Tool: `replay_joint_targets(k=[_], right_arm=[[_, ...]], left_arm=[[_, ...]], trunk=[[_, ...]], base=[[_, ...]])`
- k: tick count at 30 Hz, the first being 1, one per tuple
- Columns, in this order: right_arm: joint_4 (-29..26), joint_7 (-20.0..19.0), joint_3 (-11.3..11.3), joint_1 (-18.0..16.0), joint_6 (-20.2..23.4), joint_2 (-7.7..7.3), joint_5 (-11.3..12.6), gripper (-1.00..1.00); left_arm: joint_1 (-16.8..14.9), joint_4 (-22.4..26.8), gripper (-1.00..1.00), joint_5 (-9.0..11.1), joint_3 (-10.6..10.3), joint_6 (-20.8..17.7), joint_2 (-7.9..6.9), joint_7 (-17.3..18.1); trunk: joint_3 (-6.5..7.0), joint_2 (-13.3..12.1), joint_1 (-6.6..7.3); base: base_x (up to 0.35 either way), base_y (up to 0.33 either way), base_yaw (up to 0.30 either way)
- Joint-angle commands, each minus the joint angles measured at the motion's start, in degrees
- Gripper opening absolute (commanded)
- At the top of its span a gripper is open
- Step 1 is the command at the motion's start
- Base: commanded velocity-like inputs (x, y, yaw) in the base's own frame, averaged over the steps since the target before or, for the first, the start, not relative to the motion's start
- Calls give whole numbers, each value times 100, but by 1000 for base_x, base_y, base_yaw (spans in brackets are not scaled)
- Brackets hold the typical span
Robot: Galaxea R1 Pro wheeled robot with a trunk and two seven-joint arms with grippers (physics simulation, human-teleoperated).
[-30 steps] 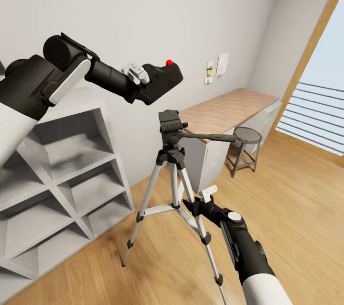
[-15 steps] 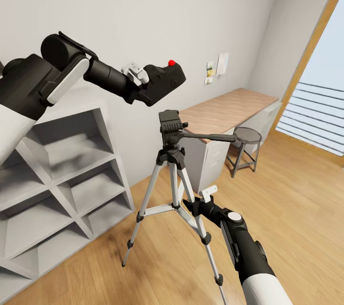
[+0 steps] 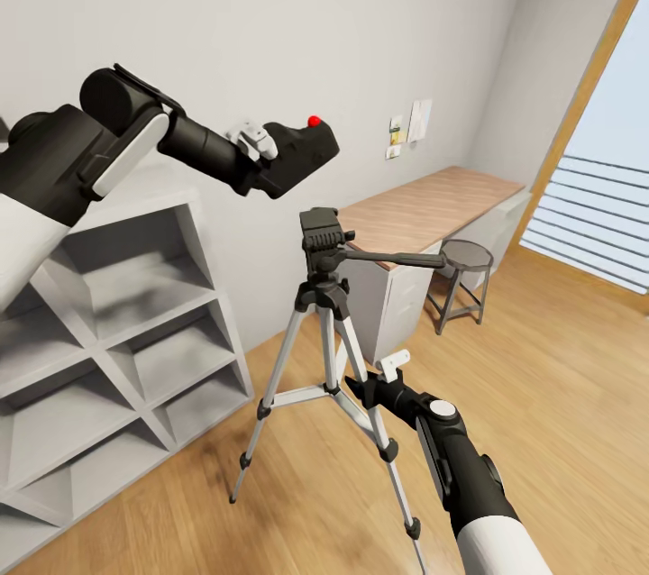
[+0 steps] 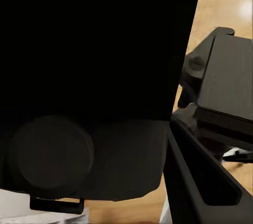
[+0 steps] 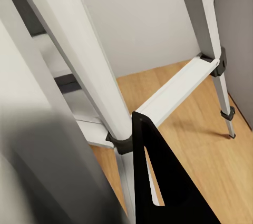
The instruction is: Attach the digital camera to the camera tripod in the bedroom.
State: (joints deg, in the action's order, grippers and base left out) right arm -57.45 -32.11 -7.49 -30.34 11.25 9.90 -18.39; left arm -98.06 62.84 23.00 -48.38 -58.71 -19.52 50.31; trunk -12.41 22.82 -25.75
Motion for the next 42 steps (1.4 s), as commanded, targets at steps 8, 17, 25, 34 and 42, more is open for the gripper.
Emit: replay_joint_targets(k=[8,17,25,34,42], right_arm=[[32,-35,-15,-6,27,9,-532,-100],[39,-26,-15,-6,15,9,-526,-100],[41,-23,-15,-6,13,9,-525,-100],[41,-16,-15,-7,9,9,-525,-100],[41,-15,-15,-7,2,9,-527,-100]], left_arm=[[-16,-551,-100,-39,-18,-20,198,587],[-361,-943,-100,-1600,-42,153,303,3014],[-419,-957,-100,-2146,-25,265,340,3643],[-424,-900,-100,-2255,-15,280,356,3686],[-424,-900,-100,-2259,-6,273,388,3688]], trunk=[[-13,11,-4],[-13,11,-4],[-13,11,-4],[-13,11,-4],[-13,11,-4]], base=[[0,0,0],[0,0,0],[0,0,0],[0,0,0],[0,0,0]])
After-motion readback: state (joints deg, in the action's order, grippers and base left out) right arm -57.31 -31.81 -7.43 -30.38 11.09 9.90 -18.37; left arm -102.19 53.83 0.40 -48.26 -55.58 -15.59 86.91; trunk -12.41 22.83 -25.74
